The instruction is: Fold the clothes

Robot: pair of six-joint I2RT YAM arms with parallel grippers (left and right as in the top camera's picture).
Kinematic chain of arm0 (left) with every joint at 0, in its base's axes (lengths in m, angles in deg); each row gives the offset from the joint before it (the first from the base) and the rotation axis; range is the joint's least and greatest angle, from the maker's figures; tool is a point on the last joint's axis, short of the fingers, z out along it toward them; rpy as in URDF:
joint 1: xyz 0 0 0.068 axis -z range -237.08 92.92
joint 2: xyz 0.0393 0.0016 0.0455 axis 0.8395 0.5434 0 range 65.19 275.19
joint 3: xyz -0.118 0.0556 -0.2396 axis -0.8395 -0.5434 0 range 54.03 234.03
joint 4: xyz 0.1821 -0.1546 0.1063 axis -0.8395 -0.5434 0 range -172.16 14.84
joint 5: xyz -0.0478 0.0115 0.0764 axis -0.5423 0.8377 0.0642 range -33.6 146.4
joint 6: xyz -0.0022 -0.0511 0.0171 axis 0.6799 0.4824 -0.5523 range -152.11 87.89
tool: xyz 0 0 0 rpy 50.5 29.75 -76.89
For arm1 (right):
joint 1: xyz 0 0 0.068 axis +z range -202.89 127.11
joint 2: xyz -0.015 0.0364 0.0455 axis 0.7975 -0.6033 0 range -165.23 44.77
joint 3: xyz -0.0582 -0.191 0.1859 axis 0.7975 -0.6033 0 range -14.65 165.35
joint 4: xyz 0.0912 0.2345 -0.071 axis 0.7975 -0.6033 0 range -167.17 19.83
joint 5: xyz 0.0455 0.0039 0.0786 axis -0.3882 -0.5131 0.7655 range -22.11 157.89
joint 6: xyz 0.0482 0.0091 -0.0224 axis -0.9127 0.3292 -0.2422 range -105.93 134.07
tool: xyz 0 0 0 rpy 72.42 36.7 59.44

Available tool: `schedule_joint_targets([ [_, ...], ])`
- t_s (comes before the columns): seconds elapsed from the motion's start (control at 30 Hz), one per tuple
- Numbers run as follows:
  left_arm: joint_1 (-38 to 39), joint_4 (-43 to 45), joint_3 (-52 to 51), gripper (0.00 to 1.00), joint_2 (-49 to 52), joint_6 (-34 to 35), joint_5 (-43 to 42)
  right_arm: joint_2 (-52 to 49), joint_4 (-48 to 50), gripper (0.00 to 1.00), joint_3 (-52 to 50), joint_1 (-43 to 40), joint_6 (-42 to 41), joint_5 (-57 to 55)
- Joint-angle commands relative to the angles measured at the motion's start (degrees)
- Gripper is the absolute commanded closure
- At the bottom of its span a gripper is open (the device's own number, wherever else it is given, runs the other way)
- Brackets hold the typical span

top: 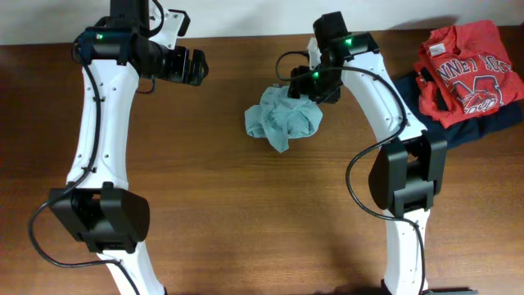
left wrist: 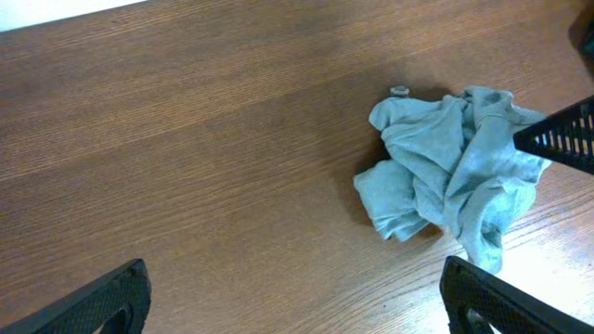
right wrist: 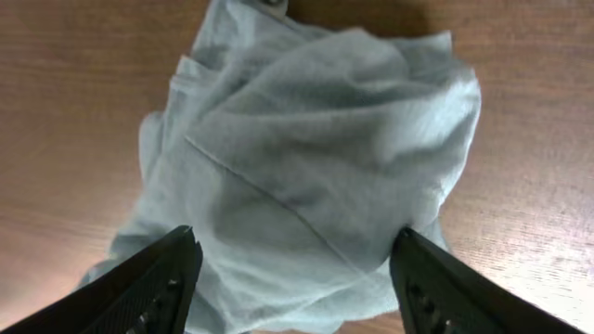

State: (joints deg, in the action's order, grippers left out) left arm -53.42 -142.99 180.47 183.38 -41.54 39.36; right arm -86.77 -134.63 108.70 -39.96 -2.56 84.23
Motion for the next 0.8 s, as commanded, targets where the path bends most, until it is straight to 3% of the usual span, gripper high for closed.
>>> schedule_joint_targets([
  [0.0, -0.35, -0.17, 0.0, 0.01, 0.26, -0.5, 0.33, -0.2, 0.76, 0.32, -0.35, -0.2, -0.42, 0.09],
  [0.4, -0.33, -0.35, 0.0, 0.01, 0.26, -0.5, 0.33, -2.75, 1.36, 0.56, -0.35, -0.07, -0.44, 0.11],
  [0.6, -0.35, -0.37, 0.0, 0.01, 0.26, -0.5, 0.33, -3.43, 4.57, 0.94, -0.26, -0.04, -0.39, -0.37],
  [0.77, -0.35, -0.35, 0.0, 0.01, 0.26, -0.52, 0.35, -2.62, 6.91, 0.96, 1.38, 0.13, 1.29, -0.28],
])
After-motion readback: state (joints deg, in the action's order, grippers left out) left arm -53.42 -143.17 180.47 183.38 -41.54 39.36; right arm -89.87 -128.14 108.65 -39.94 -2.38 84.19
